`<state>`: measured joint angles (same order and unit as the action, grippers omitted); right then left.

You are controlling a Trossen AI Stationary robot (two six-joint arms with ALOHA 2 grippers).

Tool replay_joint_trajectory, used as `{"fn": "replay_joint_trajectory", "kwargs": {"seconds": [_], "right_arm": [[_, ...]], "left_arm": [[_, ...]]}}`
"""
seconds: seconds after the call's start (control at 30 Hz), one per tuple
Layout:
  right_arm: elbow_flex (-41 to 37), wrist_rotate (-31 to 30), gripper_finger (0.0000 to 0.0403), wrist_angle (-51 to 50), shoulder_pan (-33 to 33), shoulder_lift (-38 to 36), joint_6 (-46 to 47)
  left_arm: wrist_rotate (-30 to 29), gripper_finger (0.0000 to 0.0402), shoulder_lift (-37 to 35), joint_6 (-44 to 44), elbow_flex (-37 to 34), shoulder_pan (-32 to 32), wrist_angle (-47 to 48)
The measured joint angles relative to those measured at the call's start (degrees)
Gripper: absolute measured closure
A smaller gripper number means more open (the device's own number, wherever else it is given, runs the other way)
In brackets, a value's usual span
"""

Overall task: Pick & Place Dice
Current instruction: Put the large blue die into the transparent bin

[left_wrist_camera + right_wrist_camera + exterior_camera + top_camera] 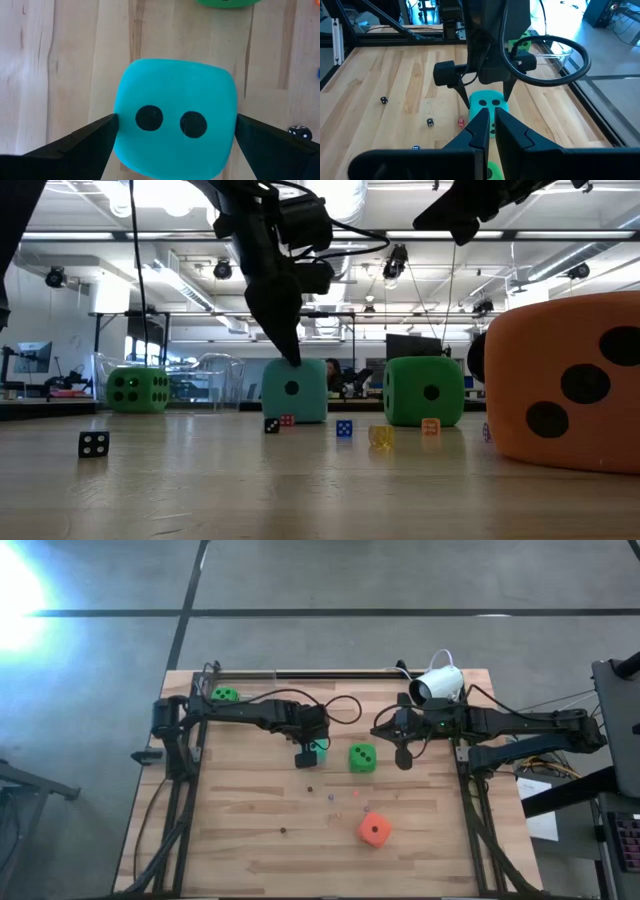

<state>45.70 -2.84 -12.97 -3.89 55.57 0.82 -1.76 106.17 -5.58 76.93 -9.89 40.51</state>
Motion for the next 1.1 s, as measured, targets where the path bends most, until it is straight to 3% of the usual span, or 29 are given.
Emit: {"fn": "replay_joint_trajectory", "kwargs": {"seconds": [1.1], "right_arm": [[0.0,0.0,0.0376,0.0,0.0,0.0,-0.4]], "left_arm": [[0.1,0.0008,0.0,-0.3,1.4,0.0,0.9]]}}
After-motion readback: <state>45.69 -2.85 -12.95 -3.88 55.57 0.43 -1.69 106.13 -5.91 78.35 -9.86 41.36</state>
